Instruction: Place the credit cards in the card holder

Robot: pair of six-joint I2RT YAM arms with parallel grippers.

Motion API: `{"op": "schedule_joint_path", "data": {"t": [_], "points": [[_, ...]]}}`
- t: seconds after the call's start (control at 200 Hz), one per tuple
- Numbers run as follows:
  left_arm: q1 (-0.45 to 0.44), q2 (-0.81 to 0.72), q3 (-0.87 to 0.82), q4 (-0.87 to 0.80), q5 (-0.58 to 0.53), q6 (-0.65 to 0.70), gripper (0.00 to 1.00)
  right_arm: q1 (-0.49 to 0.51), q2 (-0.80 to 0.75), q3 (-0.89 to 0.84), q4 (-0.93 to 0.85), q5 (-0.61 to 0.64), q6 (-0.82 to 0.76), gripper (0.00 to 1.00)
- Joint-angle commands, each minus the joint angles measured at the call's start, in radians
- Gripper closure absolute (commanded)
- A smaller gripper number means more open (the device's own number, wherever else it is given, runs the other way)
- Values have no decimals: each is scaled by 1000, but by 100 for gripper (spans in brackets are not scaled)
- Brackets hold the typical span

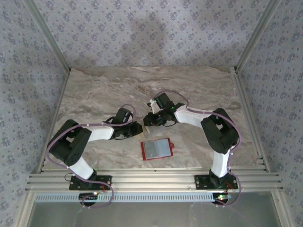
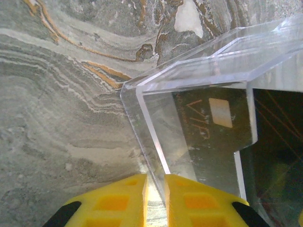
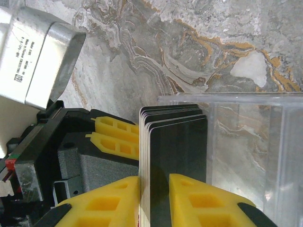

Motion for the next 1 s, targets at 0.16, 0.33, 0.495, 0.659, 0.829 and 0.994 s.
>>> {"op": "schedule_joint_path", "data": {"t": [0.16,0.33,0.495,0.659,0.829,0.994], "points": [[-2,35,25,3,10,8,83,3,-33,-30,0,-64,26,77],[-3,38,27,0,8,10,83,-1,-48,-42,11,-68,33,81],[-2,44,31,0,9,10,83,-6,-65,-47,2,-55,34,85],[-3,44,36,-4,10,10,83,-9,-76,-47,-28,-5,28,88],[-5,43,43,-14,9,12,83,-6,-92,-47,-69,71,23,94],[-4,12,47,-34,9,11,83,3,-111,-38,-118,163,14,100]]}}
